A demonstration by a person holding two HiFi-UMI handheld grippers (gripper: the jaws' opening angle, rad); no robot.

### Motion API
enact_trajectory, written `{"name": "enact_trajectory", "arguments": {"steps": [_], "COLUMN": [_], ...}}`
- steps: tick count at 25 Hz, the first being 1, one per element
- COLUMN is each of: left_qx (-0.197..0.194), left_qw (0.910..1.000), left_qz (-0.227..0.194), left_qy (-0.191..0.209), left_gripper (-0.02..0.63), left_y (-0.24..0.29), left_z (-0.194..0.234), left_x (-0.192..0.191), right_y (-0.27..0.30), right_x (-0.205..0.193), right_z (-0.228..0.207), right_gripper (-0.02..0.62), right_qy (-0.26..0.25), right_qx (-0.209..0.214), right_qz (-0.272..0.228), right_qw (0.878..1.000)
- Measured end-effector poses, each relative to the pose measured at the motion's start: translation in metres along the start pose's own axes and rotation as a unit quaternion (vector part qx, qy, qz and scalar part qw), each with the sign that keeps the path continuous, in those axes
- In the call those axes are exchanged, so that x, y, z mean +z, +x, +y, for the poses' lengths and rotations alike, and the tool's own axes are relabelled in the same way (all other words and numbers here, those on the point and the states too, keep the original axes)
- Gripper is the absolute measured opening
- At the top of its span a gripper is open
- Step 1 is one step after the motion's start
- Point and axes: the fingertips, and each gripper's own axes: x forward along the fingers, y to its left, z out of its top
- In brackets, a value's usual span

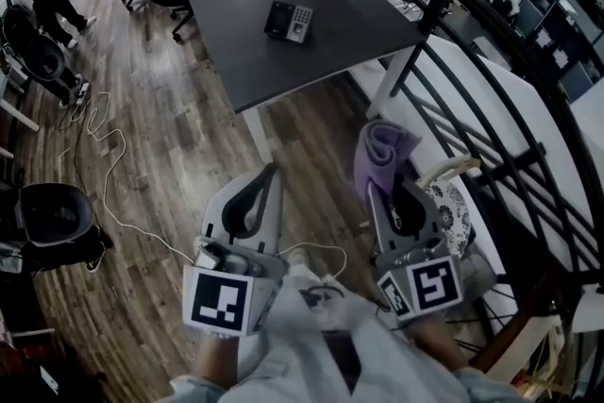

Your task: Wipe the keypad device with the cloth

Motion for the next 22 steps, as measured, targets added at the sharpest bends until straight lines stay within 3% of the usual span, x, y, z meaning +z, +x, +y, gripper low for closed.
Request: {"name": "enact_trajectory", "arguments": {"steps": [12, 22], "left_qx": [-0.014, -0.006], "left_qw": [0.9999, 1.0000], "left_qz": [-0.006, 0.001], "left_qy": [-0.002, -0.005], "left_gripper": [0.011, 0.011], "left_y": [0.058, 0.065], "left_z": [0.050, 0.080], "left_x": [-0.007, -0.013], "right_y": [0.079, 0.116], "right_x": [0.010, 0.002], "right_z": [-0.011, -0.014], "right_gripper": [0.083, 0.083], "right_qy": [0.006, 0.012], "right_qx": [-0.009, -0.013], "right_qz": [-0.012, -0.002], "right_qw": [1.000, 1.000]}}
